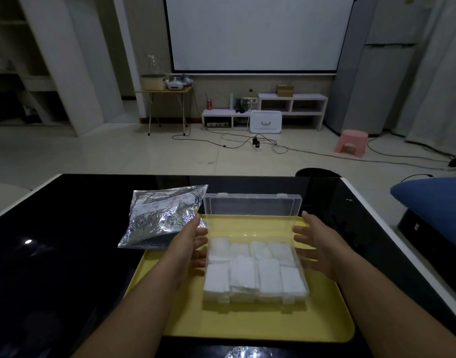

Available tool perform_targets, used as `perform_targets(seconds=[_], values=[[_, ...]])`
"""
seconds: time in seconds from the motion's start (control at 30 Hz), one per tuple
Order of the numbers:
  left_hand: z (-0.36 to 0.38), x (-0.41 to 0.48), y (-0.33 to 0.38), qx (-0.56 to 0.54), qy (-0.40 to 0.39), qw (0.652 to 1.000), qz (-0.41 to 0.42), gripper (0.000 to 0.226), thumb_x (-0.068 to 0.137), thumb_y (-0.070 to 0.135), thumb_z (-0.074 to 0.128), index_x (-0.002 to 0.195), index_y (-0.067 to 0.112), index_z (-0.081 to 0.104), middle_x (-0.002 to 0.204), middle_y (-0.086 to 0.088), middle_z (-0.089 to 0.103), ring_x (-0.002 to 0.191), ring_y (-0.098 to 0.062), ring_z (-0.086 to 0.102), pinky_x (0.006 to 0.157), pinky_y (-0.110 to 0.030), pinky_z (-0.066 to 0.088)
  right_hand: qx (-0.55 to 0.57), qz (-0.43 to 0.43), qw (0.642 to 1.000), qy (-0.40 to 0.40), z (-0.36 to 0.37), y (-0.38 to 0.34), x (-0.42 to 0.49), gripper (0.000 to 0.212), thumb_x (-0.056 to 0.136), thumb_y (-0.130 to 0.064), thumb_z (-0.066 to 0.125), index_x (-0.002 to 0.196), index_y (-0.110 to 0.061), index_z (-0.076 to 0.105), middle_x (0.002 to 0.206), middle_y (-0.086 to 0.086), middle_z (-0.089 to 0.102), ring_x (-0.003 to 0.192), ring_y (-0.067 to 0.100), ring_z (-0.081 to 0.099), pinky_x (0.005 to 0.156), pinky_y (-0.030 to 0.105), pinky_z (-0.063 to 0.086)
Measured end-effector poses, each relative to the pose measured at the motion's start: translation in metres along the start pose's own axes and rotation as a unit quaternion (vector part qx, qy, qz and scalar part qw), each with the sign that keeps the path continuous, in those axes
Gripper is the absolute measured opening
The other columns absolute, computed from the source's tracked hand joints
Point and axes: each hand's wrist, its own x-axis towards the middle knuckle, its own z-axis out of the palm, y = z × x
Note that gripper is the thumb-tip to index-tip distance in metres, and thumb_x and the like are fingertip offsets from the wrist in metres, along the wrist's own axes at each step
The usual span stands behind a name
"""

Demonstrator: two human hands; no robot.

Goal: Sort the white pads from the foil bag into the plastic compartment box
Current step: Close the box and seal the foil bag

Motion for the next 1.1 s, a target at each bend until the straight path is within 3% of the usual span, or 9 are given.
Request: perform_targets(seconds=[0.17,0.33,0.5,0.57,0.67,0.8,0.97,1.03,1.1], values=[[0.002,-0.003,0.001,0.002,-0.012,1.000,-0.012,0.052,0.094,0.059,0.040,0.113,0.016,0.061,0.120,-0.008,0.066,0.080,-0.026,0.061,0.065,-0.032,0.047,-0.020,0.022,1.000,0.000,-0.005,-0.001,-0.004,0.052,0.086,-0.064,0.051,0.114,-0.022,0.064,0.122,0.002,0.060,0.102,0.031,0.062,0.083,0.045,0.054],[0.002,-0.003,0.001,-0.013,0.001,1.000,-0.017,0.033,0.095,0.037,0.044,0.106,0.011,0.061,0.120,-0.011,0.066,0.077,-0.025,0.058,0.065,-0.034,0.049,-0.014,0.022,1.000,-0.005,-0.004,-0.002,-0.007,0.048,0.088,-0.055,0.053,0.118,-0.019,0.063,0.125,0.002,0.058,0.103,0.031,0.062,0.085,0.045,0.054],[0.003,0.001,-0.002,-0.044,0.023,0.999,-0.021,0.040,0.095,0.033,0.039,0.115,0.005,0.061,0.115,-0.010,0.068,0.087,-0.029,0.058,0.069,-0.036,0.048,-0.019,0.022,1.000,0.003,-0.004,-0.002,-0.010,0.028,0.090,-0.028,0.054,0.109,-0.010,0.062,0.115,0.009,0.062,0.095,0.033,0.065,0.073,0.044,0.058],[0.002,0.002,-0.003,-0.065,0.018,0.997,-0.029,0.040,0.094,0.032,0.040,0.110,0.002,0.062,0.102,-0.011,0.066,0.079,-0.027,0.059,0.069,-0.035,0.049,-0.034,0.018,0.999,0.006,-0.004,0.000,-0.010,0.024,0.086,-0.020,0.056,0.104,-0.005,0.063,0.111,0.015,0.064,0.089,0.035,0.067,0.075,0.047,0.060],[0.001,-0.004,-0.002,-0.032,-0.002,0.999,-0.015,0.023,0.094,0.014,0.047,0.107,0.001,0.061,0.086,-0.010,0.068,0.071,-0.022,0.064,0.064,-0.030,0.054,-0.081,0.012,0.996,0.022,0.000,0.003,-0.011,0.033,0.082,-0.023,0.062,0.110,-0.006,0.060,0.114,0.016,0.059,0.096,0.035,0.064,0.079,0.048,0.060],[0.002,-0.009,-0.002,0.027,-0.034,0.999,-0.002,0.027,0.088,-0.005,0.050,0.112,-0.002,0.062,0.109,-0.016,0.068,0.089,-0.023,0.066,0.068,-0.028,0.054,-0.124,0.007,0.992,0.028,0.002,0.003,-0.012,0.039,0.082,-0.021,0.070,0.115,-0.006,0.058,0.116,0.015,0.056,0.097,0.035,0.060,0.080,0.047,0.058],[0.002,-0.010,-0.002,0.064,-0.074,0.995,-0.007,0.036,0.084,-0.014,0.046,0.104,0.007,0.068,0.112,-0.017,0.067,0.103,-0.029,0.064,0.085,-0.040,0.054,-0.179,0.012,0.984,0.011,0.003,0.003,-0.017,0.046,0.082,-0.015,0.070,0.127,-0.013,0.057,0.121,0.011,0.055,0.102,0.030,0.057,0.077,0.044,0.056],[0.000,-0.009,-0.004,0.114,-0.097,0.989,-0.008,0.046,0.083,-0.014,0.047,0.115,0.014,0.066,0.116,-0.014,0.067,0.106,-0.032,0.063,0.087,-0.043,0.054,-0.199,0.015,0.980,-0.004,0.003,0.003,-0.018,0.047,0.081,-0.014,0.071,0.127,-0.016,0.058,0.116,0.010,0.058,0.101,0.030,0.058,0.083,0.046,0.056],[-0.001,-0.007,-0.004,0.143,-0.109,0.984,-0.009,0.056,0.082,-0.015,0.049,0.125,0.018,0.060,0.118,-0.010,0.067,0.105,-0.030,0.063,0.079,-0.038,0.055,-0.212,0.018,0.977,-0.024,0.001,0.002,-0.019,0.044,0.079,-0.011,0.072,0.121,-0.019,0.062,0.108,0.009,0.061,0.098,0.029,0.060,0.089,0.048,0.055]])
